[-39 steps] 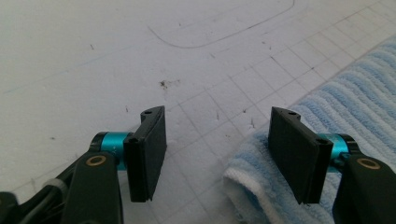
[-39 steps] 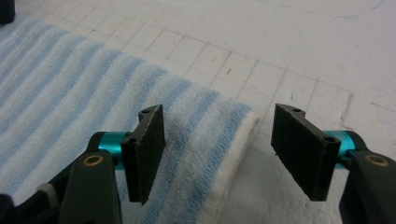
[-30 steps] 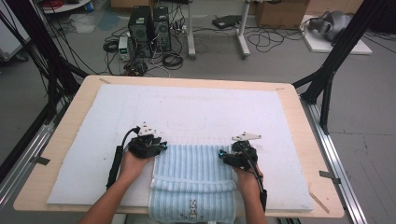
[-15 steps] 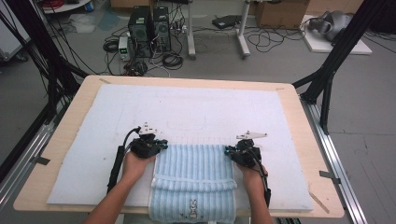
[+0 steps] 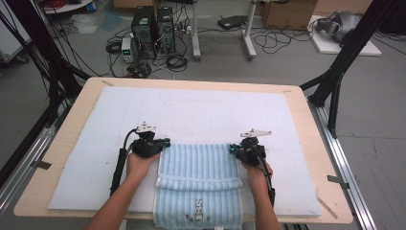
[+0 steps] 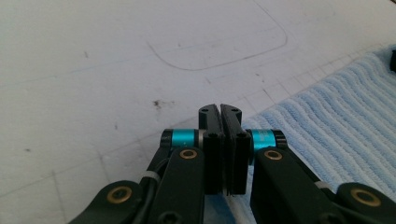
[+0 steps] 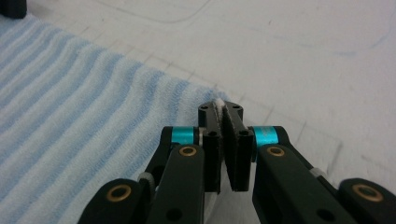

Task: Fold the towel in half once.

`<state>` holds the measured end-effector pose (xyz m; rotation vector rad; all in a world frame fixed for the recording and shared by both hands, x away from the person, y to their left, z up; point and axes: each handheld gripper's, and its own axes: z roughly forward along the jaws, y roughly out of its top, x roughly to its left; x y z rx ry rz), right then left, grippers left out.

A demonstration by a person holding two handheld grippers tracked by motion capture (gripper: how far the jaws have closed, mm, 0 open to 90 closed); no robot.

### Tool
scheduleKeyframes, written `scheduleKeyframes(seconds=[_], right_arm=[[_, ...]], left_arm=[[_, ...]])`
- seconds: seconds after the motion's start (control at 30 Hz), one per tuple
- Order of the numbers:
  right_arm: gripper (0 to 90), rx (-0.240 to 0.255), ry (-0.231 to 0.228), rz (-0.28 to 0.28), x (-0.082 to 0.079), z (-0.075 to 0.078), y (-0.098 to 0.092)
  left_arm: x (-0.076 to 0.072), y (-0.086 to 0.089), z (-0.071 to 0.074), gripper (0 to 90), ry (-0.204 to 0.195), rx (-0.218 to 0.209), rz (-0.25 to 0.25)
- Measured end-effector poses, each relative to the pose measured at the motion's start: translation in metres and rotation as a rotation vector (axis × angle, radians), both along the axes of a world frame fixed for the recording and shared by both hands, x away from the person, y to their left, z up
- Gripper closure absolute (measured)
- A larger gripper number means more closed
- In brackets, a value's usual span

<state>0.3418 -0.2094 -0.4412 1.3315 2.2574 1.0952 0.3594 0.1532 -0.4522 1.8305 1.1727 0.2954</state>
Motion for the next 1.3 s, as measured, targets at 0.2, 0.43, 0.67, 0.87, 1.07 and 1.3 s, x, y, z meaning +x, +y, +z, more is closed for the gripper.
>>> scheduleKeyframes(seconds=[0.2, 0.43, 0.67, 0.87, 1.07, 1.3], right_arm=[[86.7, -0.011, -0.008, 0.007, 0.018, 0.003, 0.010], [86.7, 0.035, -0.030, -0.022, 0.027, 0.003, 0.007], [86.6, 0.021, -0.069, -0.026, 0.052, 0.015, 0.010], [86.6, 0.006, -0.090, -0.035, 0.073, 0.020, 0.010], [86.7, -0.003, -0.119, -0.053, 0.089, 0.021, 0.009], [86.1, -0.008, -0.137, -0.054, 0.101, 0.019, 0.014]], left_arm=[[0.013, 0.006, 0.012, 87.4, -0.002, 0.005, 0.018], [0.031, 0.004, 0.025, 87.4, -0.040, 0.013, 0.014], [0.058, 0.007, 0.039, 87.3, -0.068, 0.012, 0.012], [0.078, 0.005, 0.044, 87.3, -0.089, -0.004, 0.026], [0.093, 0.002, 0.044, 87.2, -0.109, 0.007, 0.025], [0.099, 0.006, 0.032, 86.1, -0.080, 0.010, 0.033]])
